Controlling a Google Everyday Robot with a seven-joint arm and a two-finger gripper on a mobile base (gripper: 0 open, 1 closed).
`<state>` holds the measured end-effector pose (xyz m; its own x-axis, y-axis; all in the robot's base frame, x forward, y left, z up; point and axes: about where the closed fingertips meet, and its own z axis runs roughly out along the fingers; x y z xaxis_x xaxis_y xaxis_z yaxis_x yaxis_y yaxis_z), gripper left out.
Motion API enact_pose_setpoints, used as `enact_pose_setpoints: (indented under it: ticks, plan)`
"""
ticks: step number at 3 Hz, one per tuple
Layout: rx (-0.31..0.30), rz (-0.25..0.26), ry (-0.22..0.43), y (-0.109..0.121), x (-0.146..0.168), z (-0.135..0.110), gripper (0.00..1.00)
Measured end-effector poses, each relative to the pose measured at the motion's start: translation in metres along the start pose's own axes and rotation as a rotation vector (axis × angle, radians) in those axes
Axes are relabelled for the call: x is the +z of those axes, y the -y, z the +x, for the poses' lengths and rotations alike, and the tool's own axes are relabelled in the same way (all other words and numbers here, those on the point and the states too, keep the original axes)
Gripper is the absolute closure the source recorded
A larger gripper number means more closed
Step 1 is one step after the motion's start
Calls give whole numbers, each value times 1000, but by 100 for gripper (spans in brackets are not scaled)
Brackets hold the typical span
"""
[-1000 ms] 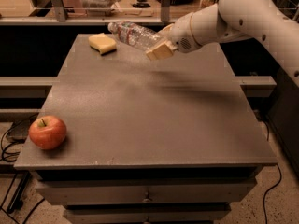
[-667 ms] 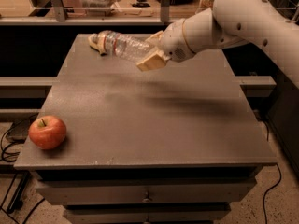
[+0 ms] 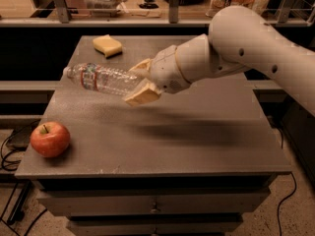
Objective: Move water bottle near apple
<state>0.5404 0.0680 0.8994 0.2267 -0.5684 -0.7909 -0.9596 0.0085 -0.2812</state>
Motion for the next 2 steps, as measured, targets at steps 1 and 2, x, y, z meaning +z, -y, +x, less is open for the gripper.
enact_pose_setpoints:
  ticks: [1, 2]
  plan:
    - [39, -58, 22, -38, 24, 9, 98]
    - [66, -59, 14, -45, 31, 18, 77]
